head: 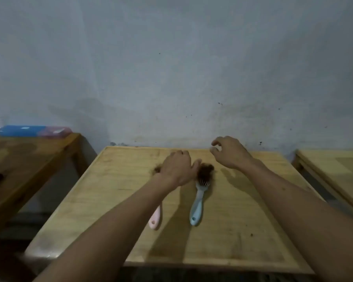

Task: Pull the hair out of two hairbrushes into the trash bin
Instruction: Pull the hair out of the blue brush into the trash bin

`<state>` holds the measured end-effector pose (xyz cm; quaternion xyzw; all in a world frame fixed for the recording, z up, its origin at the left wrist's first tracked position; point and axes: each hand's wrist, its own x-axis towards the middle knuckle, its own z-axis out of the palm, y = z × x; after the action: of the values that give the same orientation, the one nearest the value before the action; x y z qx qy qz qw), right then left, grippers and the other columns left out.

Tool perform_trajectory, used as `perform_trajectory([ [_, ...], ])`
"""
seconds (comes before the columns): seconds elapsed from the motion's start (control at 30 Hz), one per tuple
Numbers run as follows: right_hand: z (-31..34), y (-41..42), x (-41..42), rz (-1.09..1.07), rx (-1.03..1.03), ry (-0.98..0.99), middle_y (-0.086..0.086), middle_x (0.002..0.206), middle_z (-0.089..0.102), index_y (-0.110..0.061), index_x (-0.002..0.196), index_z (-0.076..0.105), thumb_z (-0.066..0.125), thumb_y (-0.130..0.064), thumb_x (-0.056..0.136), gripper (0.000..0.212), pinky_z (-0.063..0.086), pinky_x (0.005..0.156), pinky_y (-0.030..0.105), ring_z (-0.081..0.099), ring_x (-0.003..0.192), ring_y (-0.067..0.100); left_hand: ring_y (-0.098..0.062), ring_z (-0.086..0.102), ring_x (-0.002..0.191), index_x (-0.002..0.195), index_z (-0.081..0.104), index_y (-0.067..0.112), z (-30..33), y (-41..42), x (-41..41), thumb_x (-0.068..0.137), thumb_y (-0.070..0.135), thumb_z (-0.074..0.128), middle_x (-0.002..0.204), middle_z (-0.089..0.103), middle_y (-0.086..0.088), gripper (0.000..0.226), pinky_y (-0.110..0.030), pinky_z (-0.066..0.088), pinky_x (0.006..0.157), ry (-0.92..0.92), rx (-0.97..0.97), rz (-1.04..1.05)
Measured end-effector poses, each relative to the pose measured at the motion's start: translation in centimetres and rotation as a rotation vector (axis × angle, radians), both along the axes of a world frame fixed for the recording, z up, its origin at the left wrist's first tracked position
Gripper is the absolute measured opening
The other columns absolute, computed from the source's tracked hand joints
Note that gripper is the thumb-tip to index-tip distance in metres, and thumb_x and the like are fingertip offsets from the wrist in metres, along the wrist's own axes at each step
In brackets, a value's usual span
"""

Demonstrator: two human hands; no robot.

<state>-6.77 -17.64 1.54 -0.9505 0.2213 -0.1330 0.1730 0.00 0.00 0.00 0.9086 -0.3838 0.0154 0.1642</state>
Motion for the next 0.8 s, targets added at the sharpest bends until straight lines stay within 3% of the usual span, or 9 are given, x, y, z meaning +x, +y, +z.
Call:
perform_trajectory([
  [0.1, -1.0, 0.5, -0.3, -0.067, 0.04, 0.049, 0.012, 0.138, 0.062, -0.016, 0.134, 0.065, 0.059, -0.033, 0.1, 0.039, 0.051, 0.099, 0.042, 0.06, 0.122, 0.031, -0.034, 0.06, 0.091, 0.095, 0.06, 0.006, -1.7, 0.3, -1.4, 0.105, 0.059, 0.045, 0.096, 0.064, -0.014, 0.056, -0.037, 0.044, 0.069, 0.117, 0.057, -0.02],
  [0.17, -1.6, 1.1, -0.7, -0.131, 0.141, 0.092, 0.011, 0.14, 0.062, -0.018, 0.136, 0.064, 0.061, -0.039, 0.097, 0.044, 0.054, 0.098, 0.044, 0.062, 0.119, 0.032, -0.029, 0.055, 0.079, 0.078, 0.05, 0.01, -2.4, 0.1, -2.6, 0.102, 0.062, 0.048, 0.079, 0.055, -0.006, 0.057, -0.034, 0.039, 0.063, 0.164, 0.106, -0.017],
  [0.27, -2.7, 1.6, -0.5, -0.179, 0.275, 0.099, 0.012, 0.14, 0.061, -0.019, 0.14, 0.06, 0.062, -0.046, 0.093, 0.054, 0.059, 0.092, 0.048, 0.067, 0.108, 0.034, -0.029, 0.058, 0.085, 0.094, 0.061, 0.01, -3.5, -0.3, -3.4, 0.098, 0.061, 0.056, 0.097, 0.065, -0.011, 0.052, -0.035, 0.042, 0.069, 0.223, 0.16, -0.013],
  [0.33, -3.5, 1.7, 0.0, -0.196, 0.339, 0.098, 0.014, 0.138, 0.062, -0.016, 0.143, 0.056, 0.063, -0.045, 0.093, 0.058, 0.061, 0.088, 0.048, 0.069, 0.105, 0.034, -0.031, 0.065, 0.097, 0.112, 0.066, 0.009, -4.2, -0.6, -4.0, 0.097, 0.05, 0.063, 0.109, 0.067, -0.013, 0.044, -0.035, 0.043, 0.072, 0.241, 0.165, 0.004],
  [0.43, -4.3, 1.8, 0.8, -0.204, 0.374, 0.103, 0.015, 0.131, 0.064, -0.008, 0.136, 0.058, 0.063, -0.039, 0.094, 0.052, 0.063, 0.082, 0.043, 0.07, 0.102, 0.034, -0.034, 0.067, 0.108, 0.119, 0.064, 0.008, -4.8, -0.8, -4.3, 0.097, 0.032, 0.066, 0.118, 0.068, -0.014, 0.033, -0.035, 0.043, 0.073, 0.303, 0.067, 0.066],
  [0.5, -4.6, 2.0, 1.0, -0.213, 0.462, 0.081, 0.014, 0.109, 0.065, -0.008, 0.112, 0.062, 0.063, -0.028, 0.097, 0.025, 0.059, 0.053, 0.027, 0.069, 0.076, 0.028, -0.034, 0.066, 0.106, 0.117, 0.062, 0.008, -5.1, -0.7, -4.4, 0.097, 0.028, 0.067, 0.118, 0.068, -0.014, 0.029, -0.035, 0.043, 0.073, 0.378, -0.014, 0.1],
  [0.57, -4.8, 1.7, 1.3, -0.257, 0.536, 0.018, 0.016, 0.091, 0.067, -0.001, 0.097, 0.066, 0.062, -0.02, 0.098, 0.019, 0.046, 0.035, 0.019, 0.062, 0.056, 0.025, -0.032, 0.065, 0.098, 0.107, 0.061, 0.009, -5.5, -0.6, -4.2, 0.098, 0.026, 0.065, 0.108, 0.067, -0.013, 0.02, -0.033, 0.045, 0.069, 0.463, -0.093, 0.122],
  [0.7, -3.4, 1.7, 2.4, -0.281, 0.661, -0.124, 0.015, 0.075, 0.069, -0.005, 0.074, 0.067, 0.069, -0.019, 0.092, 0.023, 0.065, 0.065, 0.042, 0.07, 0.06, 0.032, -0.024, 0.058, 0.073, 0.073, 0.05, 0.013, -5.7, 0.0, -3.9, 0.097, 0.026, 0.065, 0.074, 0.055, -0.003, 0.031, -0.03, 0.034, 0.051, 0.512, -0.236, 0.194],
  [0.8, -1.4, 2.4, 3.7, -0.217, 0.727, -0.223, 0.012, 0.089, 0.071, -0.006, 0.085, 0.07, 0.071, -0.019, 0.092, 0.016, 0.063, 0.065, 0.038, 0.073, 0.067, 0.028, -0.013, 0.046, 0.05, 0.06, 0.047, 0.014, -4.0, 1.2, -3.5, 0.095, 0.025, 0.068, 0.056, 0.047, 0.002, 0.043, -0.028, 0.031, 0.047, 0.554, -0.355, 0.247],
])
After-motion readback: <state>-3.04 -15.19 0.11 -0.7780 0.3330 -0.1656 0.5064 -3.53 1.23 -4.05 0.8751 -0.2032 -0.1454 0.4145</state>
